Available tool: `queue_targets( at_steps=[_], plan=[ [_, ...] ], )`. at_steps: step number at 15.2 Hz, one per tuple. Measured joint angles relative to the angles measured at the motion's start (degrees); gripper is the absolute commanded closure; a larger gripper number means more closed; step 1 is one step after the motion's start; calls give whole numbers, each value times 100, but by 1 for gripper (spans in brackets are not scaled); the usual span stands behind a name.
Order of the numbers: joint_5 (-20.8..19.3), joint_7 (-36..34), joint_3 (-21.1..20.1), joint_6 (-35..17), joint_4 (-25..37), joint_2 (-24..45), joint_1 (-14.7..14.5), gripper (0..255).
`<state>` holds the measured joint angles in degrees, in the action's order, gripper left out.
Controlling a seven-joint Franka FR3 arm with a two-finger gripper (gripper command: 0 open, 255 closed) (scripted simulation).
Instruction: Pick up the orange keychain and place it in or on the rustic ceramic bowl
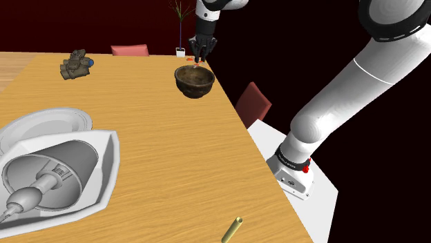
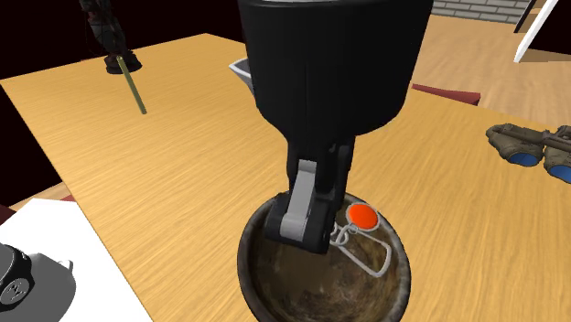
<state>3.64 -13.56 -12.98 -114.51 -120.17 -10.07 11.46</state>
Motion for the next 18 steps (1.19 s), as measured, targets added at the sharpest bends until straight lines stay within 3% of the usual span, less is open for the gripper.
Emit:
queue_targets(
  at_steps=[11,18],
  plan=[
    [-33,-15,-35,-835,-598,241,-7,255],
    [-35,-27,-45,-935,-675,262,-13,255]
  ],
)
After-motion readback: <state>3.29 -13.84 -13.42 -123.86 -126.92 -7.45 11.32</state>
